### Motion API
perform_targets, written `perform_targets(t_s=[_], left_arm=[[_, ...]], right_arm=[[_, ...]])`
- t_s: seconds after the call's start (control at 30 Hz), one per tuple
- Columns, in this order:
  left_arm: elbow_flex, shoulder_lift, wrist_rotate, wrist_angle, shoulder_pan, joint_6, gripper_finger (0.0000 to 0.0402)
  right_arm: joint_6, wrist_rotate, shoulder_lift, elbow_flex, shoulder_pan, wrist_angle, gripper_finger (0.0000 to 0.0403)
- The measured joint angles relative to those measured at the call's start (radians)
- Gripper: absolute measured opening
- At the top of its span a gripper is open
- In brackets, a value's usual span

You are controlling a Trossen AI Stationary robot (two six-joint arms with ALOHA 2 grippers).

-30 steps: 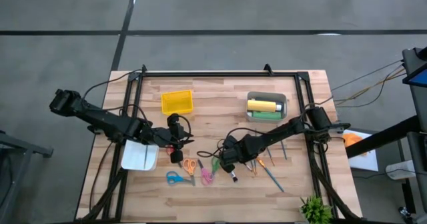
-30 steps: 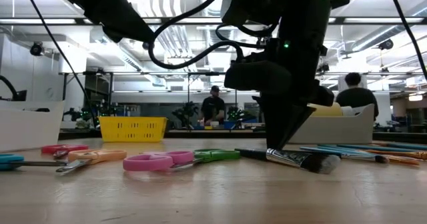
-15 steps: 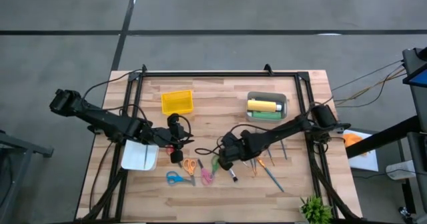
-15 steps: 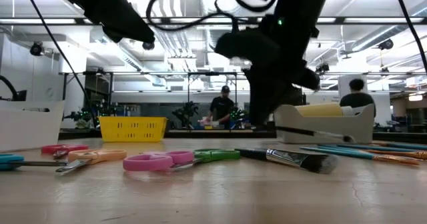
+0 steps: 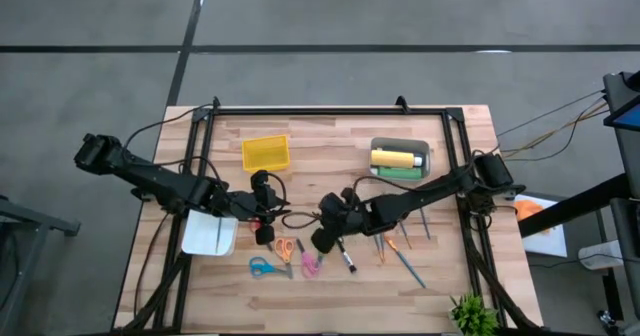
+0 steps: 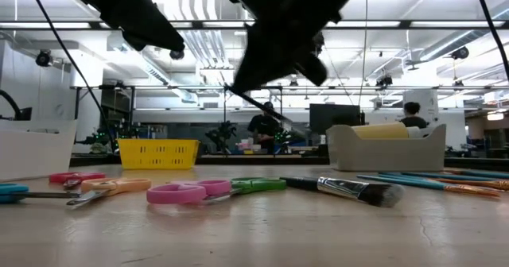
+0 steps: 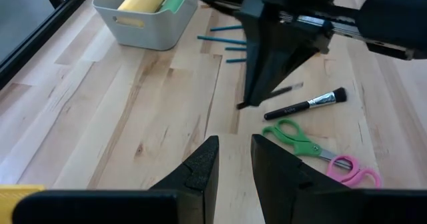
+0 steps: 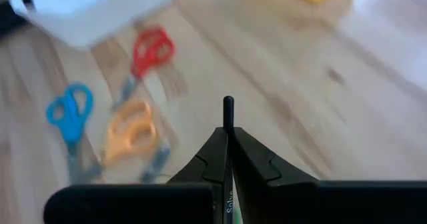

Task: Pick & Place Paint Supplies
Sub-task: Put the black eyeshadow brush into the white bin

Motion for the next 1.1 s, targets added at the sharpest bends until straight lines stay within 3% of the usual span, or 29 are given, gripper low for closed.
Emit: perform_targets(t_s=[0.23, 0.37, 0.7, 1.1], left_arm=[[0.0, 0.0, 0.0, 0.0, 0.0, 0.0, 0.0092], [0.0, 0.0, 0.0, 0.0, 0.0, 0.0, 0.0092], [0.0, 0.0, 0.0, -0.007, -0.001, 0.0, 0.0092], [0.0, 0.0, 0.0, -0.014, -0.001, 0.0, 0.0092]], right_arm=[[-0.06, -0.002, -0.001, -0.05, -0.049, 0.275, 0.0008], [-0.07, -0.064, 0.014, -0.106, -0.077, 0.477, 0.0008], [-0.02, -0.116, 0.125, -0.155, -0.108, 0.795, 0.0008], [0.082, -0.114, 0.26, -0.111, -0.126, 0.91, 0.0008]])
